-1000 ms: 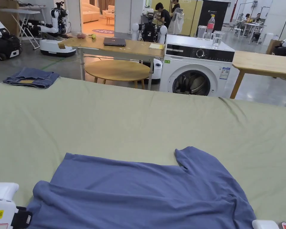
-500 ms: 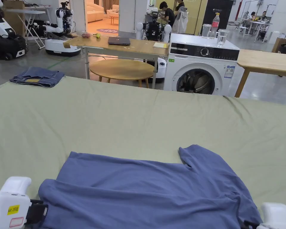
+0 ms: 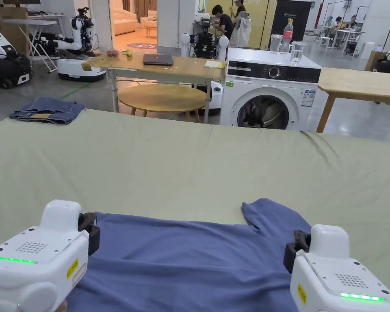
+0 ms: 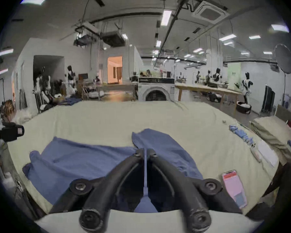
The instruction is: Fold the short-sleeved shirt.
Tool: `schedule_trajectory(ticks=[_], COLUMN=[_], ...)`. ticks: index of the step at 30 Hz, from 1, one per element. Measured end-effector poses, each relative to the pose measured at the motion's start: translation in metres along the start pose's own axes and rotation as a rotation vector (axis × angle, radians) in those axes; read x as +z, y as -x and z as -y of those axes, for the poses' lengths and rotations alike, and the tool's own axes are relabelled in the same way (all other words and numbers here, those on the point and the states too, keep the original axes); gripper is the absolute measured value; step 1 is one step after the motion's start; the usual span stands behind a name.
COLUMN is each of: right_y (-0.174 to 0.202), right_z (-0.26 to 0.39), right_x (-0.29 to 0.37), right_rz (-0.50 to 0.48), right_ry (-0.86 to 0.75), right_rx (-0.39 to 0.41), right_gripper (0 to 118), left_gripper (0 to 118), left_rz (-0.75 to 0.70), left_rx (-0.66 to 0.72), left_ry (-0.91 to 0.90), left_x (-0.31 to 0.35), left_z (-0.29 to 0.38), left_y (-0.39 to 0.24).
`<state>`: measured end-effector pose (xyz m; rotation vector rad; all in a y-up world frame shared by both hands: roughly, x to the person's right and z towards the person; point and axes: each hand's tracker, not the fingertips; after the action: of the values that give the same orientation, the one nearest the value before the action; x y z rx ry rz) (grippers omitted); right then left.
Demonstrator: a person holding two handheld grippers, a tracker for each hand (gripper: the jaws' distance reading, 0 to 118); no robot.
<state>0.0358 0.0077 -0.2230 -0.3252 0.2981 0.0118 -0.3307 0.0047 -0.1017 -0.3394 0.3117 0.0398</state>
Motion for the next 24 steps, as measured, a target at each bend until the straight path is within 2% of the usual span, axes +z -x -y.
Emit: schedule_trajectory(ticks=[6, 9, 12, 16, 20, 21, 23, 24], right_y=[0.012, 0.018, 0.017, 0.018, 0.017, 0.017, 0.016, 0.016], right_z=[-0.007, -0.012, -0.014, -0.014, -0.013, -0.012, -0.01, -0.009], right_x=[-0.011, -0.018, -0.026, -0.041, -0.053, -0.056, -0.062, -0.065], right_rz=[-0.047, -0.007, -0.036, -0.036, -0.058, -0.061, -0.063, -0.061], right_ry=[-0.031, -0.02, -0.008, 0.032, 0.074, 0.086, 0.102, 0.114], right_rx=[0.003, -0.006, -0.04, -0.004, 0.023, 0.028, 0.028, 0.031], right_gripper=[2, 2, 2, 2, 2, 2, 2, 2], left_gripper=[0, 0, 0, 0, 0, 2, 29, 39], left_rz=[0.0, 0.047, 0.052, 0.041, 0.102, 0.106, 0.113, 0.115], left_rx=[0.003, 0.092, 0.134, 0.147, 0.19, 0.195, 0.205, 0.209], left_ry=[-0.002, 0.039, 0.069, 0.21, 0.438, 0.478, 0.551, 0.575], left_x=[-0.018, -0.035, -0.055, -0.098, -0.159, -0.172, -0.192, -0.202], left_z=[-0.015, -0.026, -0.035, -0.049, -0.055, -0.056, -0.057, -0.057], left_y=[-0.001, 0.014, 0.032, 0.059, 0.089, 0.094, 0.097, 0.098])
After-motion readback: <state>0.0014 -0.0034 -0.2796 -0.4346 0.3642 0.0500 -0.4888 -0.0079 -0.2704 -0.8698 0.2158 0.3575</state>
